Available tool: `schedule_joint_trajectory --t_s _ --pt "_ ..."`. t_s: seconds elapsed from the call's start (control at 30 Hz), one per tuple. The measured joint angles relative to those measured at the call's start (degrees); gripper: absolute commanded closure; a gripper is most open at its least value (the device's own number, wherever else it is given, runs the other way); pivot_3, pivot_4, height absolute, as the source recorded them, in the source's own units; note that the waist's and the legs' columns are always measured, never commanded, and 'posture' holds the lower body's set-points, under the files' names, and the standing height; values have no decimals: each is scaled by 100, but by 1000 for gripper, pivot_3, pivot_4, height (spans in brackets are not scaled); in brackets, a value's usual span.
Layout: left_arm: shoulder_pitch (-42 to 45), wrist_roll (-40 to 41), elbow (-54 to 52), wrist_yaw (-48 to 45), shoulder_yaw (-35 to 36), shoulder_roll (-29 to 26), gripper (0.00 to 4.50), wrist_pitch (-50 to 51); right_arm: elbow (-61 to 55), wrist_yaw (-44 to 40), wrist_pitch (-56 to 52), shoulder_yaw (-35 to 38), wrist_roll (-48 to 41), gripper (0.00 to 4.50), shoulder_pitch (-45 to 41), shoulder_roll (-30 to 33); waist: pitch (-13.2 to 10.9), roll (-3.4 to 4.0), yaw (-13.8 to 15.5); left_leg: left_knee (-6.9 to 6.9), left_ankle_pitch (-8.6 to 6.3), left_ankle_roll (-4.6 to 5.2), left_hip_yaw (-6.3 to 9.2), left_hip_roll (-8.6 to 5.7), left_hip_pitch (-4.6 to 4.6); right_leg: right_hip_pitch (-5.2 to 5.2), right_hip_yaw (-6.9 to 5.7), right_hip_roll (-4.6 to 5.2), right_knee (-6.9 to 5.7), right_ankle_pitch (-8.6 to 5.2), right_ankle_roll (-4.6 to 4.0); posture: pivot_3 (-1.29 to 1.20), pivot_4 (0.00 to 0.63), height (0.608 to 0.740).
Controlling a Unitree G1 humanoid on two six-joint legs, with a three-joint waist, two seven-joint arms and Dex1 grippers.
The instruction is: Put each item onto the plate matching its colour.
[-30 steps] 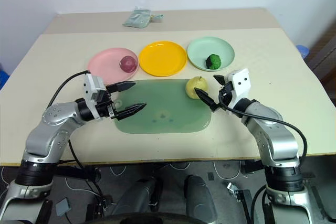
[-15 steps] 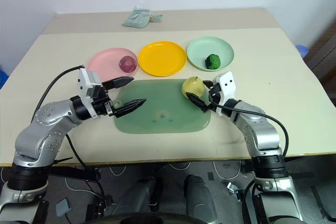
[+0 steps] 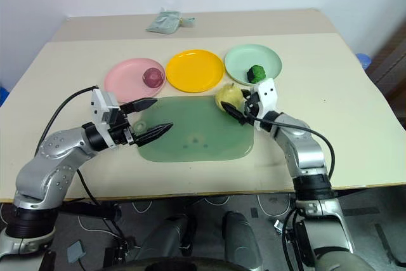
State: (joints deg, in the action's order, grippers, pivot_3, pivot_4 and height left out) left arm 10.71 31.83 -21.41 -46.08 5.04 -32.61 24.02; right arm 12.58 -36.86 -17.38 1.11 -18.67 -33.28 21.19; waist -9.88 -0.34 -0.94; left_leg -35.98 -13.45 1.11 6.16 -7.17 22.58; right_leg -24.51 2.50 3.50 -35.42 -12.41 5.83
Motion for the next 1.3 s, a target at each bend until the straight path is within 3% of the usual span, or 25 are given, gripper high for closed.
schedule_joint_trajectory --t_s 0.13,0.33,0.4,0.43,0.73,0.83,0.93,1.1,1.3 --pt "-207 -17 0 12 79 0 0 -141 1562 45 898 -7 293 1297 -1293 -343 0 0 -3 5 1 -1 -1 0 0 -3 0 -1 1 0 -1 0 150 740" --pt "-519 -115 -28 159 255 3 0 -338 4126 -122 2130 -22 689 1297 -2420 -988 -1 1 2 7 1 -1 0 -1 0 -3 0 -1 3 0 -1 0 150 740" --pt "-605 -150 -54 263 335 3 0 -359 4709 -149 2358 -10 756 273 -2601 -1129 -2 1 3 9 1 -2 1 -1 0 -3 0 -1 3 0 -1 0 150 740" --pt "-643 -193 -96 305 363 1 0 -373 4957 -151 2476 -7 812 22 -2690 -1187 -2 2 -2 8 1 -2 1 -2 0 -4 0 -1 2 0 -1 0 150 740" --pt "-811 -763 -68 640 364 170 0 -1069 5384 110 3236 42 1116 22 -2797 -1284 -2 3 0 10 1 -6 2 -2 -1 -5 -1 -4 -2 0 -2 0 150 740" --pt "-769 -880 70 662 349 196 0 -1240 4727 -82 3214 123 1051 22 -2489 -1047 -2 4 15 10 1 -6 2 -2 -1 -4 -1 -3 -1 0 -2 0 150 740" --pt "-720 -1023 204 662 281 201 0 -1397 3032 -324 2663 167 833 22 -1624 -665 -2 4 26 10 0 -5 3 -3 -1 -5 1 -2 -1 0 -1 0 150 740" --pt "-530 -1145 459 582 182 164 0 -1456 -949 -626 608 156 261 22 787 507 -2 10 77 9 -5 -5 8 -3 4 -7 0 1 -1 -2 -3 0 150 740" --pt "-417 -1170 503 473 14 -1 0 -1150 -3654 -118 -1272 683 -448 22 2570 1014 -1 12 33 5 -7 -8 4 6 -1 -2 2 -2 -2 -5 -5 0 150 740"
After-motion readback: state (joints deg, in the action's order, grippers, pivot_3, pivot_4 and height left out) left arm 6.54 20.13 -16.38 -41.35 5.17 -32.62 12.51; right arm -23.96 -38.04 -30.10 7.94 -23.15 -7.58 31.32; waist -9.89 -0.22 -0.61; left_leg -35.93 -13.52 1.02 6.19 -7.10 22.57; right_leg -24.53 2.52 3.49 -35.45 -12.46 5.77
